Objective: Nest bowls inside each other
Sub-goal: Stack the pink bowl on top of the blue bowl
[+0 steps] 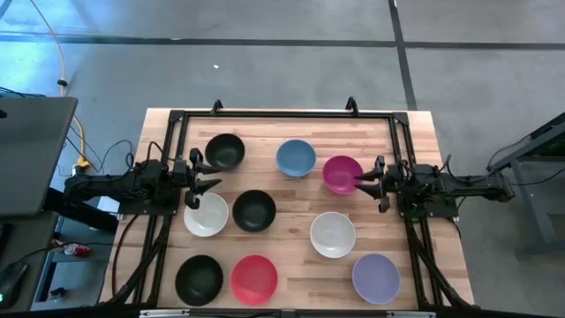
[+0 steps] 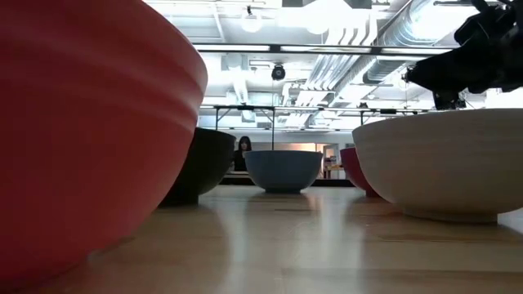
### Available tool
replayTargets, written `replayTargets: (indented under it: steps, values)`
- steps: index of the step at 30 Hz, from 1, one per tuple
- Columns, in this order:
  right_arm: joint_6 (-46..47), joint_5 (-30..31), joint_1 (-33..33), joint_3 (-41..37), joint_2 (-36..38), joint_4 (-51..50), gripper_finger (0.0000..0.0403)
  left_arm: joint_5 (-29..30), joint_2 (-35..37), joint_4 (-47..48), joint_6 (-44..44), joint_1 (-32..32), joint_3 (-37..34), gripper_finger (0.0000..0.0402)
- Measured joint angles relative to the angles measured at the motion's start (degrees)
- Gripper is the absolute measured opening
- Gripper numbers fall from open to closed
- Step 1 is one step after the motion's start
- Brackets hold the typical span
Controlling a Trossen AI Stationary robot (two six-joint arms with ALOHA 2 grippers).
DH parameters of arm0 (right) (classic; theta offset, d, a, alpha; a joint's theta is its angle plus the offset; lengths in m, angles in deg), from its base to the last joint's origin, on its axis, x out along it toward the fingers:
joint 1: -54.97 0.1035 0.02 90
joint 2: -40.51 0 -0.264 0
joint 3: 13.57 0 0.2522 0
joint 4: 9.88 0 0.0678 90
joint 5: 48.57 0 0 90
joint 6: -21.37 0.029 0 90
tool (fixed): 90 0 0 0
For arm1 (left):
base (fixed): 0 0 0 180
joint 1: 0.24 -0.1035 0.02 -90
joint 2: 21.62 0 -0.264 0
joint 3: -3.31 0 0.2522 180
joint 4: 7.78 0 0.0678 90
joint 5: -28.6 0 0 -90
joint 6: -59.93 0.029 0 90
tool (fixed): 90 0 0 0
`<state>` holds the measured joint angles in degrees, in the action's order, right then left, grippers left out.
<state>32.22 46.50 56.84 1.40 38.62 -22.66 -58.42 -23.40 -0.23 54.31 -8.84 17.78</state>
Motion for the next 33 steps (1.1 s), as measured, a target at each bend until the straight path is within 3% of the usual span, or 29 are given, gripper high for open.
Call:
replayTargets:
  steps: [10, 16, 26, 30, 33]
  values:
    - [2.9, 1.0, 0.0, 0.0, 0.0, 1.4, 0.0126, -2.8, -0.3, 4.5, 2.6, 0.0, 0.0, 0.0149]
    - [3.8, 2.4, 0.0, 0.0, 0.0, 1.6, 0.0126, -5.8, -1.3, 5.2, -1.6, 0.0, 0.0, 0.0149]
    - [11.9, -2.4, 0.0, 0.0, -0.1, 1.7, 0.0126, -6.7, -1.2, 0.7, 0.6, 0.0, 0.0, 0.0149]
    - [13.3, -2.2, 0.0, 2.5, -3.7, 1.4, 0.0126, -10.3, -1.2, 0.9, 0.9, 0.0, 0.0, 0.0149]
    - [12.1, -0.3, 0.0, 6.8, -10.7, -1.3, 0.0126, -11.4, -1.2, 2.3, 0.9, 0.0, 0.0, 0.0149]
